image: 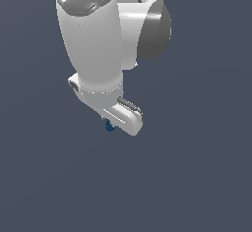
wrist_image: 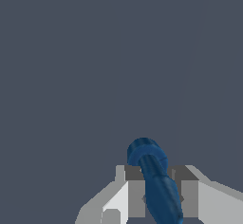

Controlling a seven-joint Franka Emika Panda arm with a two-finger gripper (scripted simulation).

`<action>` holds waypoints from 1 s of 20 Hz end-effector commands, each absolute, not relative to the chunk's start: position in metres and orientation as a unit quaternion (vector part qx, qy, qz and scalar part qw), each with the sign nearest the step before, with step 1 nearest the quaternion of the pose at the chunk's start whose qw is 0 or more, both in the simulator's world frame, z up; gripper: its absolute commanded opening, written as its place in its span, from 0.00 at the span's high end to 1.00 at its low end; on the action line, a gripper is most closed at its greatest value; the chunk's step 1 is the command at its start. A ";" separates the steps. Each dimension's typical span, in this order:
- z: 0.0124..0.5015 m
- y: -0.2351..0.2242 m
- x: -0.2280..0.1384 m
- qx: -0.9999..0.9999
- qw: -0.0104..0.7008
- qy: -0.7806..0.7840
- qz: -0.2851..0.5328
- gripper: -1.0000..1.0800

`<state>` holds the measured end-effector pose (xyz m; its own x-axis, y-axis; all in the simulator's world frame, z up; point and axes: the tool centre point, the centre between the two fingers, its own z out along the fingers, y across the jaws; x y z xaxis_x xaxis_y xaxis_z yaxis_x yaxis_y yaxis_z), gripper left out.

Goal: Pick up the object and move it to a goal position.

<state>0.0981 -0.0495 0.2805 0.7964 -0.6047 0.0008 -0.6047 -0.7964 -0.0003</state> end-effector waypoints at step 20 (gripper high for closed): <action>0.406 -0.055 0.109 -0.948 0.000 0.318 0.000 1.00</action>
